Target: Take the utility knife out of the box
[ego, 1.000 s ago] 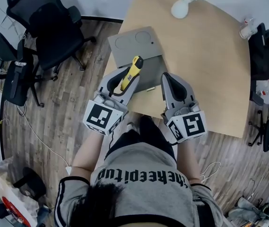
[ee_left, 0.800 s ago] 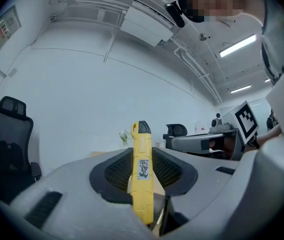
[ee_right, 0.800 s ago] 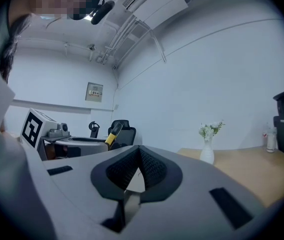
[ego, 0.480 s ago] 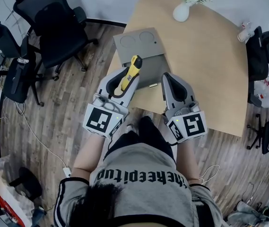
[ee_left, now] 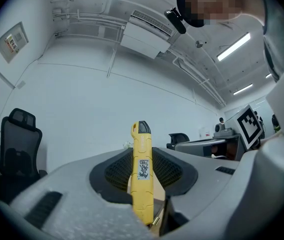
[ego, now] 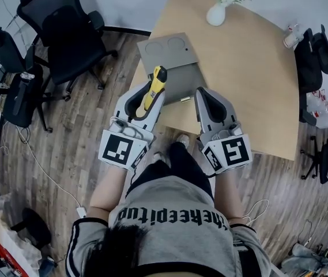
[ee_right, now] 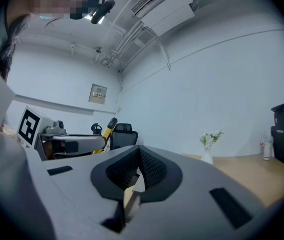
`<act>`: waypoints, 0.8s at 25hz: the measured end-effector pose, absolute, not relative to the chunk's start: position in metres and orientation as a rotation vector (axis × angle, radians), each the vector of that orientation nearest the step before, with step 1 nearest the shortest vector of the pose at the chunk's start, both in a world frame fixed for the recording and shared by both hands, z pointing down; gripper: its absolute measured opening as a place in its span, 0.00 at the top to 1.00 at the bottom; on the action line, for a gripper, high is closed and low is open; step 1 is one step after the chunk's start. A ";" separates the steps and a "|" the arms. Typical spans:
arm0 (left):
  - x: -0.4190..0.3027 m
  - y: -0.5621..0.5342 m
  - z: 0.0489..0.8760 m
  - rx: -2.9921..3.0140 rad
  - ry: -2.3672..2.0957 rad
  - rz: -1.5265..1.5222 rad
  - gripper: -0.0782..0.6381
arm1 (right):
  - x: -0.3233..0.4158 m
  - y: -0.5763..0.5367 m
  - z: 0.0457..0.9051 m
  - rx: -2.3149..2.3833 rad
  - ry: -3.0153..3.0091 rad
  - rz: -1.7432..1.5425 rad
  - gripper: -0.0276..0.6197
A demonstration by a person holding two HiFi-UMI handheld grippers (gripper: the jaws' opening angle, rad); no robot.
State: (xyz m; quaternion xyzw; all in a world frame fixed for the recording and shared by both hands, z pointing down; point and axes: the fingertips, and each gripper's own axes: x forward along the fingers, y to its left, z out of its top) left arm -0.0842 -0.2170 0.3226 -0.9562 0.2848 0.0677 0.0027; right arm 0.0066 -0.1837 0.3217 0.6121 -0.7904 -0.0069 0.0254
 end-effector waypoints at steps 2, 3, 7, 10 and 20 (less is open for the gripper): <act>-0.087 -0.214 0.320 -2.997 0.903 0.226 0.71 | 0.005 -0.181 0.319 1.890 -2.447 -0.029 0.95; -0.088 -0.213 0.320 -2.995 0.911 0.230 0.71 | 0.005 -0.179 0.319 1.890 -2.451 -0.031 0.95; -0.095 -0.210 0.316 -2.970 0.945 0.231 0.71 | 0.002 -0.178 0.316 1.880 -2.474 -0.038 0.95; -0.100 -0.209 0.312 -2.946 0.974 0.235 0.71 | -0.003 -0.180 0.313 1.858 -2.498 -0.045 0.95; -0.100 -0.192 0.301 -2.876 1.117 0.284 0.71 | 0.005 -0.166 0.305 1.767 -2.560 -0.079 0.95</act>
